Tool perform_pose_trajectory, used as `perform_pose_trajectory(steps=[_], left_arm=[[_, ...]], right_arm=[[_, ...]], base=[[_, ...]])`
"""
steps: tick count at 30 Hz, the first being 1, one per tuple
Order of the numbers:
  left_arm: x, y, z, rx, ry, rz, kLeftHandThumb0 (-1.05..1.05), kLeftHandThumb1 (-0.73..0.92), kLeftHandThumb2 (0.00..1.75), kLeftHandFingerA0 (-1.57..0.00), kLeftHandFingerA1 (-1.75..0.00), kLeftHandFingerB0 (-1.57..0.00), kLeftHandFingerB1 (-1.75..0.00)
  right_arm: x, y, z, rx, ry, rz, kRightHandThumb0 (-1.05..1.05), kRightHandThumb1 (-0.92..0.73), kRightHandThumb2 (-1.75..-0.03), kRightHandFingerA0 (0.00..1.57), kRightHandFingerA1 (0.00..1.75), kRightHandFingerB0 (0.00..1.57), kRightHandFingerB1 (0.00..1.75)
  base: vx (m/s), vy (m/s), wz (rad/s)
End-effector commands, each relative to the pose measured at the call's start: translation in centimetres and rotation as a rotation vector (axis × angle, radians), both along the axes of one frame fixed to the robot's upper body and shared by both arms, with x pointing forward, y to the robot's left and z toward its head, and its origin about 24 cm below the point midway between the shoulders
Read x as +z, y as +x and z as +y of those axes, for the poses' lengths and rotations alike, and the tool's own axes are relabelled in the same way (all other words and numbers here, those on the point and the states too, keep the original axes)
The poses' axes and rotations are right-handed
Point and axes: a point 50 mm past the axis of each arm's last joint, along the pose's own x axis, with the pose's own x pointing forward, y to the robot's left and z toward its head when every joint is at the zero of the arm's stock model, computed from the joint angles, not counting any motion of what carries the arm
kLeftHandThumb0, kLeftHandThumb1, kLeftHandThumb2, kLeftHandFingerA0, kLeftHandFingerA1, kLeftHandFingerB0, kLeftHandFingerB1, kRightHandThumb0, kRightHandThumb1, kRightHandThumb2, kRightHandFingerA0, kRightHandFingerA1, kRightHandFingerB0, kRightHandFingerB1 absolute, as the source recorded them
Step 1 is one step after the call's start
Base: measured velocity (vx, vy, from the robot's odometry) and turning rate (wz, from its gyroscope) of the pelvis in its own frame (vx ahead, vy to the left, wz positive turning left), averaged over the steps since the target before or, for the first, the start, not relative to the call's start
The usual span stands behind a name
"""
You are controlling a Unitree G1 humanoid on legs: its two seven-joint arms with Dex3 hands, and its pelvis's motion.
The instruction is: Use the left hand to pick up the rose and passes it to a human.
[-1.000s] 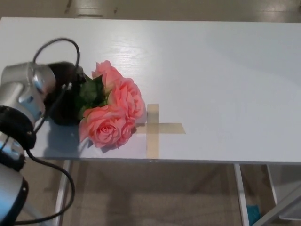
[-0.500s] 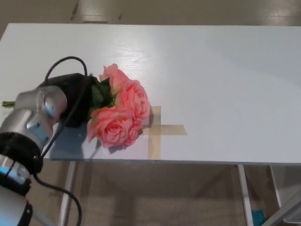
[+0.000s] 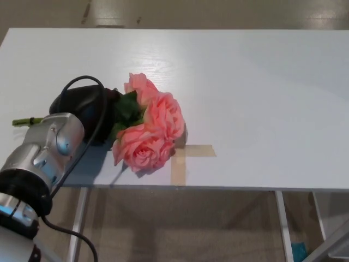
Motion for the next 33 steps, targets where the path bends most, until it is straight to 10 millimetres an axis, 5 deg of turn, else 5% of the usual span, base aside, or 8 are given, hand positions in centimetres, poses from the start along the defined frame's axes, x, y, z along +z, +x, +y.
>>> perform_pose_trajectory(steps=[1,3,4,7,10,13,19,33], left_arm=[[-0.6,-0.4,0.5,0.028,-0.098,-0.011,-0.18,0.8,0.63,-0.6,-1.55,-0.71,-1.04],[0.3,-0.1,0.3,0.028,-0.129,-0.045,-0.18,0.8,0.63,-0.6,-1.56,-0.65,-1.16],[2.0,0.4,0.0,0.028,-0.17,-0.1,-0.18,0.8,0.63,-0.61,-1.57,-0.64,-1.2],[4.0,0.7,-0.3,0.018,-0.222,-0.157,-0.19,0.79,0.63,-0.63,-1.56,-0.82,-0.8],[4.2,0.7,-0.4,0.018,-0.228,-0.161,-0.19,0.79,0.63,-0.63,-1.56,-0.82,-0.8],[8.2,1.2,-0.9,-0.027,-0.402,-0.26,-0.2,0.81,0.65,-0.64,-1.52,-0.68,-1.11],[11.1,1.3,-1.3,-0.028,-0.588,-0.264,-0.22,0.8,0.66,-0.8,-1.39,-0.78,-0.88],[13.0,1.4,-2.2,-0.053,-1.126,-0.094,-0.15,0.83,0.71,-0.91,-1.35,-0.73,-1.04]], right_arm=[[-0.2,-0.3,0.0,-0.004,0.008,0.017,-0.57,-0.82,-0.65,0.61,0.56,0.35,0.32],[-0.1,-0.3,-0.2,-0.008,0.009,0.014,-0.57,-0.82,-0.65,0.61,0.57,0.36,0.32],[-0.1,-0.2,-0.2,-0.009,0.01,0.012,-0.58,-0.65,-1.01,0.56,0.66,0.28,0.49],[0.0,-0.1,-0.1,-0.007,0.008,0.012,-0.6,-0.66,-1.0,0.55,0.66,0.3,0.49],[0.0,-0.1,-0.1,-0.006,0.008,0.012,-0.6,-0.66,-1.0,0.55,0.66,0.3,0.49],[0.0,-0.1,-0.2,0.001,0.005,0.017,-0.59,-0.66,-1.01,0.55,0.66,0.31,0.5],[0.0,0.0,-0.2,0.006,0.0,0.021,-0.59,-0.66,-1.01,0.55,0.66,0.31,0.5],[0.0,0.0,-0.2,0.003,0.002,0.02,-0.59,-0.67,-1.01,0.55,0.65,0.33,0.5]], base=[[0.0,0.0,0.0],[0.0,0.0,0.0],[0.0,0.0,0.0],[0.0,0.0,0.0],[0.0,0.0,0.0],[0.0,0.0,0.0],[0.0,0.0,0.0],[0.0,0.0,0.0]])
